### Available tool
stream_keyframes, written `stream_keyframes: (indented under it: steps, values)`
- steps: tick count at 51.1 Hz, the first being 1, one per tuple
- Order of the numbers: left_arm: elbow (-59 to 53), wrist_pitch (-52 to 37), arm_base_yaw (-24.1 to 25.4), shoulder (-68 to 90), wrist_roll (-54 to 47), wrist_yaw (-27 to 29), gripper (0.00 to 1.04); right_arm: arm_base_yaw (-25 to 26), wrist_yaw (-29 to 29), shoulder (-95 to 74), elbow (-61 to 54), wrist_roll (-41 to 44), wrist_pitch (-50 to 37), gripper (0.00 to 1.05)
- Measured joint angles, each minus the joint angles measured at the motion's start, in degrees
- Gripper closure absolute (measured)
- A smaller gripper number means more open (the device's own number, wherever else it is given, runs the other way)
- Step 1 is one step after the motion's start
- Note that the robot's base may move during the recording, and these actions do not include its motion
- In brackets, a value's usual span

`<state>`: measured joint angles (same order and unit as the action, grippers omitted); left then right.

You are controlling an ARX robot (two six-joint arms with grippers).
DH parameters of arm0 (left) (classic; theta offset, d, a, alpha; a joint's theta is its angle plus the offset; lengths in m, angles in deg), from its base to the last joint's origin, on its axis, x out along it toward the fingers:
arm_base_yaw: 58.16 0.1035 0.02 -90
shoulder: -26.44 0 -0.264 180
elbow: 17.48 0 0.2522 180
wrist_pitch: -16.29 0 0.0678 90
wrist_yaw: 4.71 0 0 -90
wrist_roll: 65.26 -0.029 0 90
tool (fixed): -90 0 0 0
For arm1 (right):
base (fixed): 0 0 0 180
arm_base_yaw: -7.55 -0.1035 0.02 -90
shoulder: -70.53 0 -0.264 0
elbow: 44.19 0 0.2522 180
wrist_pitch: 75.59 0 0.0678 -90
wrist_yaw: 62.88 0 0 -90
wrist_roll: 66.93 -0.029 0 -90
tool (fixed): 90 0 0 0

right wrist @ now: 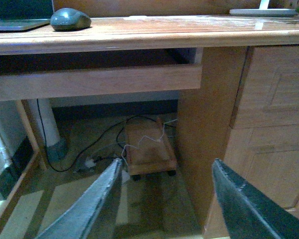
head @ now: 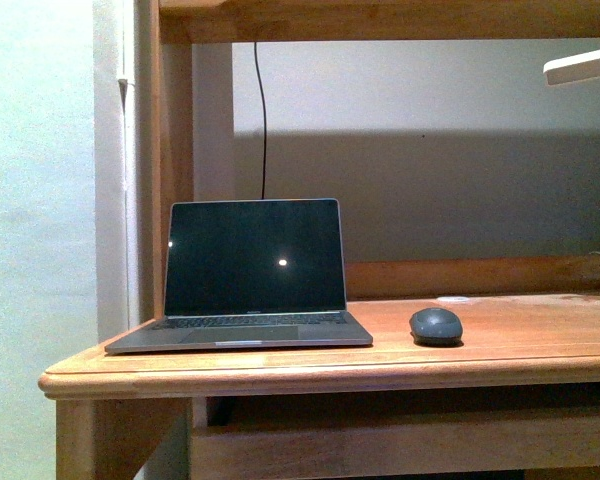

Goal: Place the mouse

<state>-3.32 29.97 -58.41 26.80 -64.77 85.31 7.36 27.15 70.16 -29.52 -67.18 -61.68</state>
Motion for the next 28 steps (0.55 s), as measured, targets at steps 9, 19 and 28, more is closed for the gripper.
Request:
stream_keyframes:
  steps: [9,19,28]
  values:
    - [0.0,0.0,0.0,0.0,0.0,0.0,0.08,0.0,0.0,0.0,0.0,0.0,0.0,0.19]
    - [0.0,0.0,0.0,0.0,0.0,0.0,0.08,0.0,0.0,0.0,0.0,0.0,0.0,0.07]
    - [0.0,0.0,0.0,0.0,0.0,0.0,0.08,0.0,0.0,0.0,0.0,0.0,0.0,0.07]
